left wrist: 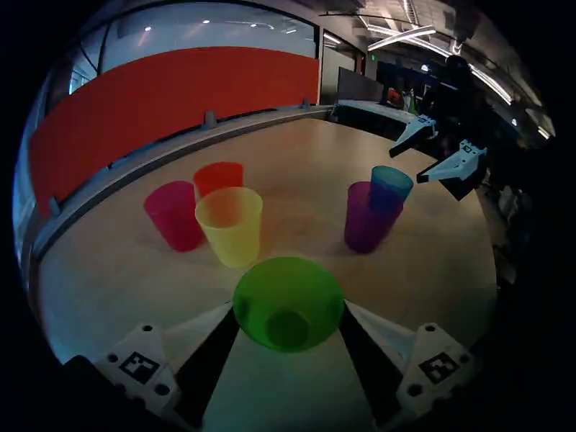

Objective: Pour water

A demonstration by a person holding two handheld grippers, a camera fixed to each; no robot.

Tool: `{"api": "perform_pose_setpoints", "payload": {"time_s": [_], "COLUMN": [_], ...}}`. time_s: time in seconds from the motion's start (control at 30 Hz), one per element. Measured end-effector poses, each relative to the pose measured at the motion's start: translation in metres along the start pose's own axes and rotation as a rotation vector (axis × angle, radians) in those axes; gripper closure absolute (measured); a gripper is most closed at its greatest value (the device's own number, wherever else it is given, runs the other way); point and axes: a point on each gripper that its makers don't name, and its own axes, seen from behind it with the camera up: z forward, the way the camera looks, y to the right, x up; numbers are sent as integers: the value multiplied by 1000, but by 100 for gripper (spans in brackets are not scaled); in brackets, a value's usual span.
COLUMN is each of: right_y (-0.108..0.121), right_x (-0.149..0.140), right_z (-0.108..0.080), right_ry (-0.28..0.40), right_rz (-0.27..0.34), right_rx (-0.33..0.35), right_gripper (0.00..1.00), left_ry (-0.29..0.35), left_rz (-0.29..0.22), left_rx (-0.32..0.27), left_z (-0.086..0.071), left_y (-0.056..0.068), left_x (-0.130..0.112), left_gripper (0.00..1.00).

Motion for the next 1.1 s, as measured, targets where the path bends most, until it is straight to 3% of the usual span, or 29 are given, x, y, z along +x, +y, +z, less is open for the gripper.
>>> {"api": "perform_pose_setpoints", "payload": {"time_s": [0.3,1.1], "right_y": [-6,-12], "right_x": [-10,-26], "right_z": [6,44], "right_ry": [-25,-83], "right_rz": [-12,-11], "right_rx": [13,32], "right_gripper": [0,0], "left_ry": [1,16], "left_rz": [5,-6], "left_rx": [-16,-8], "left_z": [1,-6], "left_y": [8,4], "left_x": [0,2], "left_gripper": [13,13]}}
